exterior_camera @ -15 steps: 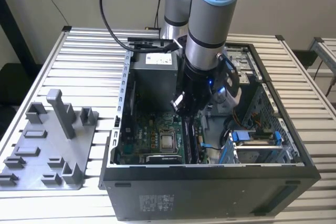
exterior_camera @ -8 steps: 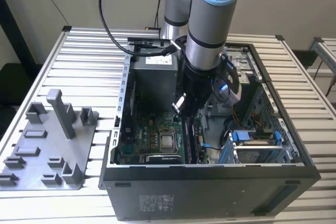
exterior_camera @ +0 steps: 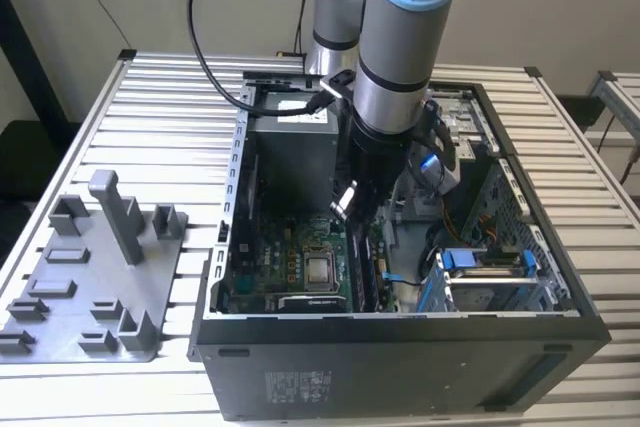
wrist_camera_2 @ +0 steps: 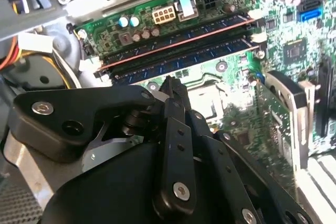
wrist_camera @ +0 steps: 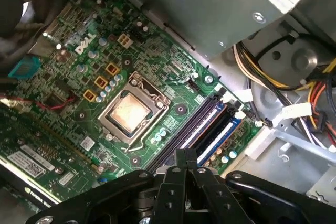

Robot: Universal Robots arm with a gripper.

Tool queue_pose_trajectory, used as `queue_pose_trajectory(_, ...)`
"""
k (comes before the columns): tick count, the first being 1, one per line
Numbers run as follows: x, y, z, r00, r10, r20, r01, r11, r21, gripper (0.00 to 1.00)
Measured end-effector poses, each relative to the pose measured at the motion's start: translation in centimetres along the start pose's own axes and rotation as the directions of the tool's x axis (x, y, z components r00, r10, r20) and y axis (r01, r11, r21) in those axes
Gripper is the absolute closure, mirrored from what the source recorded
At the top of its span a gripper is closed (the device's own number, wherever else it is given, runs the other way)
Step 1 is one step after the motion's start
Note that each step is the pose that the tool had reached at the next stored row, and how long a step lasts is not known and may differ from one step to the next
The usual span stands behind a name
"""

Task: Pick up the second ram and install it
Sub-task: 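Press down the second ram until it locks into place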

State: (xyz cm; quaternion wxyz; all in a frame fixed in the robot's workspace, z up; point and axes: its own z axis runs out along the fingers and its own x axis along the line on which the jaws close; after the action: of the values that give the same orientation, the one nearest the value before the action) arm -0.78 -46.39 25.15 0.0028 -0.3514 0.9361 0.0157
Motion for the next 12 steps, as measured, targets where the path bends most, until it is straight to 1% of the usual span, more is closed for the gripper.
queue_pose_trajectory(3,0.00,0.00,0.01,0.9985,-0.056,-0.0009,0.055,0.9985,-0.0004,0.89)
queue_pose_trajectory(6,0.00,0.00,0.03,0.9940,-0.109,-0.0013,0.109,0.9940,-0.0004,0.89)
queue_pose_trajectory(9,0.00,0.00,0.04,0.9864,-0.165,-0.0012,0.165,0.9864,0.0002,0.89)
queue_pose_trajectory(12,0.00,0.00,0.06,0.9763,-0.216,0.0002,0.216,0.9763,0.0027,0.89)
